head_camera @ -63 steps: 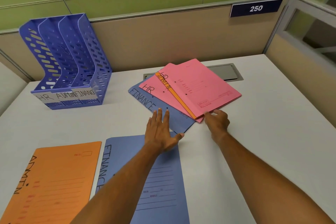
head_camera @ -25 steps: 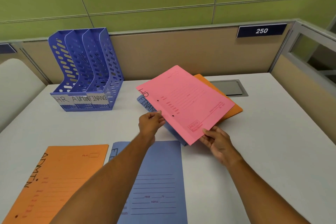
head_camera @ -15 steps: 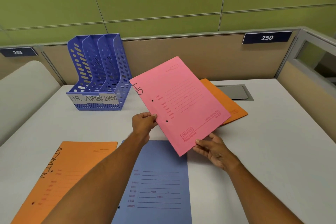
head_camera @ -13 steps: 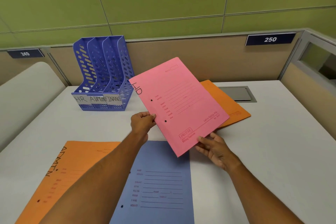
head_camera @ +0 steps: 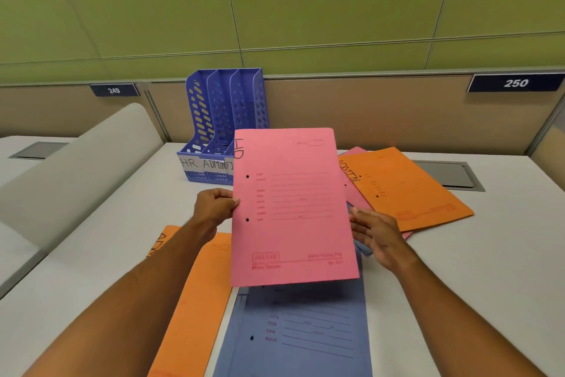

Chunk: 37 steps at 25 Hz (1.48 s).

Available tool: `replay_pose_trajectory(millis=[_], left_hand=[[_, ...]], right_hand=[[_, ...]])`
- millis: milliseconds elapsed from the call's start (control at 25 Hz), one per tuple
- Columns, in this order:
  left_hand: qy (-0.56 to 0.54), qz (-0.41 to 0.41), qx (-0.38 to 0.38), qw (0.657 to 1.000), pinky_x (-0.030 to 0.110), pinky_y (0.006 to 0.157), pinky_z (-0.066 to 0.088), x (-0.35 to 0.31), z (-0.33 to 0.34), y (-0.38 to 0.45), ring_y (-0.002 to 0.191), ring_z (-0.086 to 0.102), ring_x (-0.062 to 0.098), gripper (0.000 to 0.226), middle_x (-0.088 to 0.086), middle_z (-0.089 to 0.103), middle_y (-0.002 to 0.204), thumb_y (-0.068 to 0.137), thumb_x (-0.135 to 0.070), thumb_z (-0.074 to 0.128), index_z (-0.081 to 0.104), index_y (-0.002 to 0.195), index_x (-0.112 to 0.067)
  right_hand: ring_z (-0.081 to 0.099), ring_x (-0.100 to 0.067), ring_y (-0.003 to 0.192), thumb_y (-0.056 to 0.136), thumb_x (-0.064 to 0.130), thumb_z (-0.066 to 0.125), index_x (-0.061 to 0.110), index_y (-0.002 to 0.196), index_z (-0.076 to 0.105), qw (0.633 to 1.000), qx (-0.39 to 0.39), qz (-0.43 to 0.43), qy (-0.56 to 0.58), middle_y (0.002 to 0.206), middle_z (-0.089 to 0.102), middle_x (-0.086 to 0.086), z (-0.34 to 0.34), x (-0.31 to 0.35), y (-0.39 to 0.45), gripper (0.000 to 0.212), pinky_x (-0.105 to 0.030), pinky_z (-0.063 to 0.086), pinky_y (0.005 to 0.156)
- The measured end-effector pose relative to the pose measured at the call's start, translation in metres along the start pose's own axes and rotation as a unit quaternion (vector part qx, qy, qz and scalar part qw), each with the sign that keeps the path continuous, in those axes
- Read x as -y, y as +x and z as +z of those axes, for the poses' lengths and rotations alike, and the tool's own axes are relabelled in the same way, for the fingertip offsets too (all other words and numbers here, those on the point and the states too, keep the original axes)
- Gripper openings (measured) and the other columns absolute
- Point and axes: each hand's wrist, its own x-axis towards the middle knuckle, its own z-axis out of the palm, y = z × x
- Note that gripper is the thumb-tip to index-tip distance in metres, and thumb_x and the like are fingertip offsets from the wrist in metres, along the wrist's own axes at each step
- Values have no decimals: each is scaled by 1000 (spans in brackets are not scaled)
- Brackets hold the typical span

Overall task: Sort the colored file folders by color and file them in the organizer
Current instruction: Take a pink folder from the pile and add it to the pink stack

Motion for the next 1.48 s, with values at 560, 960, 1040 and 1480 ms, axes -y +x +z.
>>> replay_pose_trajectory(millis=[560, 960, 1040, 1480], left_hand=[[36, -60, 58, 996, 22, 53, 53, 73, -217, 39, 66, 62, 19, 9, 11, 64, 75, 82, 4, 68, 63, 76, -1], [53, -124, -20, 991, 30, 66, 54, 141, -371, 64, 78, 65, 25, 6, 17, 69, 87, 80, -2, 73, 70, 83, 3], [71, -128, -39, 988, 31, 65, 54, 149, -392, 65, 75, 64, 24, 5, 17, 70, 86, 80, -1, 72, 69, 81, 3], [157, -178, -152, 960, 32, 76, 46, 183, -440, 74, 92, 61, 31, 9, 13, 65, 92, 80, -6, 67, 72, 86, -3]], right_hand=[[70, -18, 67, 84, -1, 70, -7, 89, 69, 988, 0, 22, -151, 84, 72, -17, 203, -80, -22, 8, -26, 58, 58], [74, -31, 76, 81, -5, 71, -12, 88, 67, 973, 19, 92, -208, 86, 73, -22, 353, -161, -37, 10, -35, 61, 63], [73, -32, 76, 79, -6, 72, -9, 80, 67, 969, 16, 109, -220, 87, 73, -25, 376, -177, -38, 6, -37, 61, 62], [71, -26, 78, 77, -13, 63, -11, 89, 68, 951, 8, 164, -261, 93, 71, -19, 455, -229, -49, 13, -29, 58, 54]])
